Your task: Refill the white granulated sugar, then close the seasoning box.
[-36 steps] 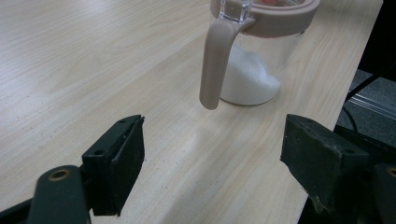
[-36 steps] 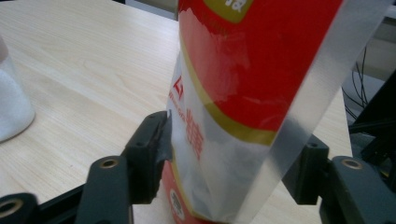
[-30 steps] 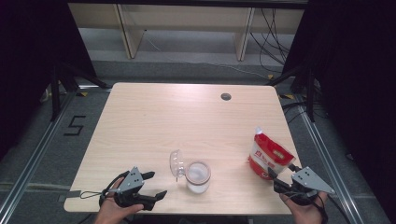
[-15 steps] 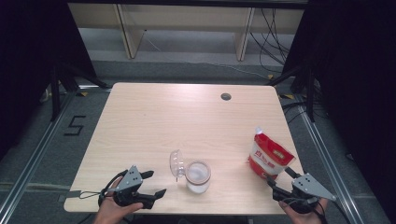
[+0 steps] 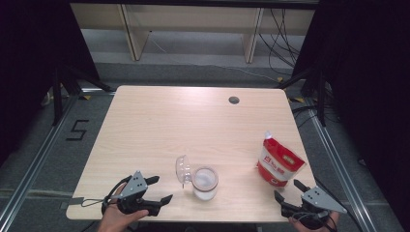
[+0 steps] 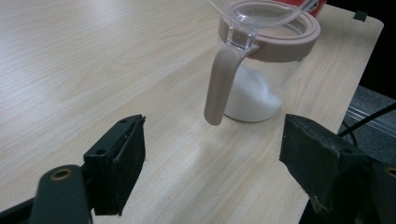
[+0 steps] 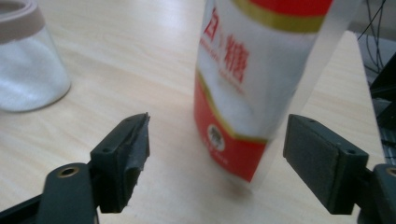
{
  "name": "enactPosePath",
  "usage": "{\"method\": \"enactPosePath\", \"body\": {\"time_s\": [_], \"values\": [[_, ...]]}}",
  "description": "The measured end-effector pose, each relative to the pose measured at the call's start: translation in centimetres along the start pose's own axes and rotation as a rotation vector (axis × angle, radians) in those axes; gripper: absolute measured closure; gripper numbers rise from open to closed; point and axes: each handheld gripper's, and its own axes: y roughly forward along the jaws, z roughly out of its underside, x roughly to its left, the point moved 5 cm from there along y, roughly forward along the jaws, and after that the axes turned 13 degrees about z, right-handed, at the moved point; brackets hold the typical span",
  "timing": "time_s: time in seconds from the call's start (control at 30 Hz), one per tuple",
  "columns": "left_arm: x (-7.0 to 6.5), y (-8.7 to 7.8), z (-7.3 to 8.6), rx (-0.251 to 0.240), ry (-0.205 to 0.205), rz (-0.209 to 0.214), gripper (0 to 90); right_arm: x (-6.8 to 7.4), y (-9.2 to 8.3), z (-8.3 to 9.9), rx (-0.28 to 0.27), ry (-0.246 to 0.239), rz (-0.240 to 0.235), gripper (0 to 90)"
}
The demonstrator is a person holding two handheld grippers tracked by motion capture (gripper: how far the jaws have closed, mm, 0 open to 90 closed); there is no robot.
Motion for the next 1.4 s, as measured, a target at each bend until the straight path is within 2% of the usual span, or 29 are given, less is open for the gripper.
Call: {"method": "enactPosePath", "body": {"time_s": [0.03,0.1,0.17,0.23,0.27,0.37,0.4,0.47,0.5,0.53,0.6,0.63,0.67,0.7,0.73,0.77,0.8,0.87,0.93,0.97,1.03,1.17,1.2,1.23,1.27,1.3,1.33,1.37,1.4], "values": [[0.2,-0.2,0.0,0.015,0.024,-0.003,21.9,0.5,-0.3,0.2,0.036,0.040,-0.008,23.5],[0.2,-0.2,0.0,0.016,0.021,-0.003,21.9,0.3,-0.3,0.3,0.024,0.004,-0.002,22.9],[0.1,-0.1,0.0,0.006,0.013,-0.001,22.0,0.5,-0.5,0.5,0.039,0.022,-0.006,22.9],[0.1,-0.2,0.0,0.021,0.010,-0.011,22.0,0.7,-0.7,0.6,0.033,0.013,-0.015,22.9],[0.0,-0.2,-0.1,0.002,0.003,-0.006,22.1,0.8,-0.8,0.7,0.030,0.005,-0.013,22.9],[0.1,-0.3,-0.2,-0.006,0.001,-0.008,23.3,1.4,-1.0,0.9,0.049,0.024,-0.027,22.7],[0.1,-0.4,-0.2,-0.005,-0.002,-0.009,23.4,1.4,-1.0,0.9,0.043,0.015,-0.048,22.8],[0.1,-0.3,-0.2,-0.010,-0.011,-0.001,23.4,1.5,-1.0,0.9,0.039,0.002,-0.046,22.7],[0.1,-0.3,-0.3,-0.014,-0.013,0.000,23.4,1.8,-1.2,1.0,0.053,0.018,-0.042,22.5],[0.1,-0.3,-0.3,-0.014,-0.011,0.001,23.5,1.7,-1.1,1.1,0.047,0.004,-0.046,22.5],[0.1,-0.3,-0.3,-0.014,-0.011,0.001,23.7,2.0,-1.2,1.2,0.069,0.014,-0.049,22.4],[0.1,-0.3,-0.4,-0.016,-0.012,0.003,23.9,2.1,-1.1,1.2,0.063,0.011,-0.056,22.4],[0.1,-0.3,-0.4,-0.018,-0.010,0.000,24.3,2.0,-1.0,1.2,0.059,-0.018,-0.065,22.4],[0.1,-0.3,-0.4,-0.022,-0.008,0.003,24.7,2.3,-1.2,1.3,0.073,0.015,-0.067,22.4],[0.1,-0.3,-0.5,-0.017,-0.006,0.004,26.0,2.3,-1.1,1.3,0.070,-0.003,-0.066,22.4],[0.1,-0.4,-0.5,-0.012,0.002,-0.001,27.9,2.5,-1.2,1.4,0.087,0.017,-0.065,22.4],[0.0,-0.4,-0.6,-0.014,0.004,0.003,30.4,2.1,-0.9,1.3,0.045,-0.038,-0.066,22.5],[0.1,-0.3,-0.8,-0.018,0.003,0.005,32.4,2.4,-0.9,1.3,0.061,-0.032,-0.079,23.7],[0.2,-0.4,-1.0,-0.013,0.031,0.007,36.3,2.6,-0.9,1.4,0.076,-0.029,-0.098,23.6],[0.1,-0.4,-1.1,-0.019,0.020,0.006,38.3,2.6,-0.9,1.4,0.077,-0.027,-0.104,23.6],[-0.1,-0.3,-1.5,-0.025,0.025,0.005,46.0,2.6,-0.9,1.4,0.073,-0.044,-0.100,23.6],[-0.3,-0.2,-2.4,-0.018,0.095,-0.005,68.0,2.6,-0.8,1.6,0.084,-0.040,-0.101,23.5],[-0.4,-0.1,-2.7,-0.016,0.113,-0.003,71.0,2.5,-0.8,1.6,0.083,-0.040,-0.101,23.7],[-0.6,0.0,-3.0,-0.020,0.107,-0.002,74.6,2.5,-0.9,1.5,0.083,-0.046,-0.093,24.1],[-0.7,0.1,-3.2,-0.026,0.119,0.001,78.1,2.5,-0.8,1.5,0.078,-0.055,-0.096,24.3],[-0.8,0.2,-3.3,-0.028,0.109,0.008,79.9,2.5,-0.8,1.5,0.077,-0.056,-0.096,24.3],[-0.7,0.2,-3.5,-0.019,0.141,0.006,81.8,2.6,-0.9,1.5,0.083,-0.046,-0.097,24.4],[-0.9,0.2,-3.6,-0.014,0.136,0.000,83.8,2.6,-0.9,1.6,0.089,-0.049,-0.102,24.6],[-0.9,0.1,-3.6,-0.010,0.155,0.001,85.4,2.6,-0.8,1.6,0.086,-0.044,-0.103,24.6]]}}
